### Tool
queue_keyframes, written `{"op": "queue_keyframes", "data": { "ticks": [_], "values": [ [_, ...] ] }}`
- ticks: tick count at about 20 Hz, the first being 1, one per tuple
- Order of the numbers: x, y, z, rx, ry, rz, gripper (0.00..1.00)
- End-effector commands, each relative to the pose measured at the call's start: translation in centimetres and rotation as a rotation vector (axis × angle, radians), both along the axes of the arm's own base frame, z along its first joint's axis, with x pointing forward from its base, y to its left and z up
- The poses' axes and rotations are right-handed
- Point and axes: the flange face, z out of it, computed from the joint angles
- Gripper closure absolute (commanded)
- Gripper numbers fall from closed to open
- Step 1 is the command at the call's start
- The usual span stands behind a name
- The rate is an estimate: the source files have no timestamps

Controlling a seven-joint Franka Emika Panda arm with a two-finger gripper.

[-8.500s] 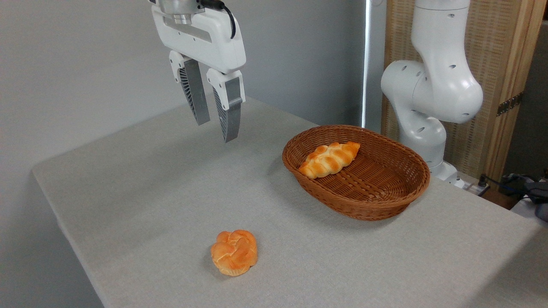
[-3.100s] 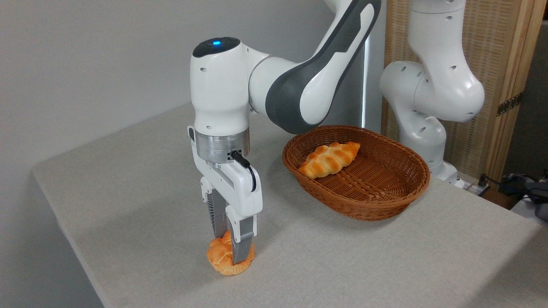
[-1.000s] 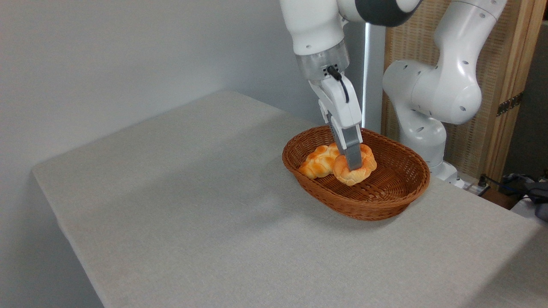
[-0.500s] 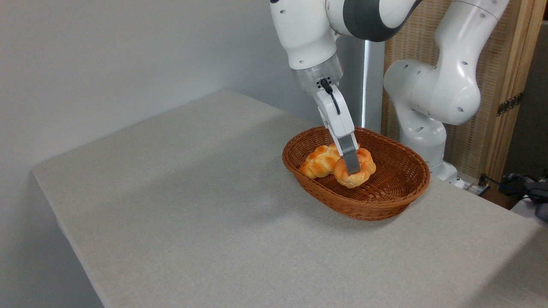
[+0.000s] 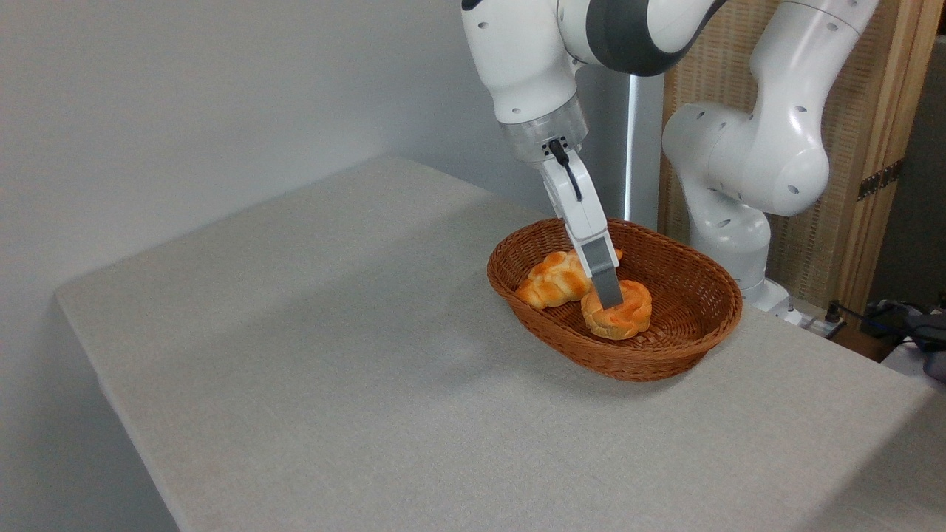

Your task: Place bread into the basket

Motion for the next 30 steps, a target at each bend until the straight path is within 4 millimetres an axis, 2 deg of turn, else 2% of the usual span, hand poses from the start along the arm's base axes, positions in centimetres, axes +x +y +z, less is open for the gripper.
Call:
{"op": "queue_keyframes", "data": {
  "ticks": [1,9,11,15,19,21,23,26,30],
  "values": [
    [0.6,0.0,1.1,-0.011,-0.038,-0.002,0.0],
    [3.1,-1.2,7.4,-0.124,-0.146,0.181,0.0],
    [4.3,-1.6,8.4,-0.122,-0.16,0.212,0.0],
    [7.4,-2.5,12.5,-0.14,-0.201,0.313,0.0],
    [10.8,-2.9,15.8,-0.155,-0.243,0.397,0.0],
    [12.7,-2.9,16.3,-0.157,-0.249,0.44,0.0],
    [14.2,-3.8,16.3,-0.136,-0.254,0.466,0.0],
    [15.8,-5.2,15.5,-0.113,-0.245,0.501,0.0],
    [17.9,-6.1,15.9,-0.107,-0.256,0.558,0.0]
  ]
}}
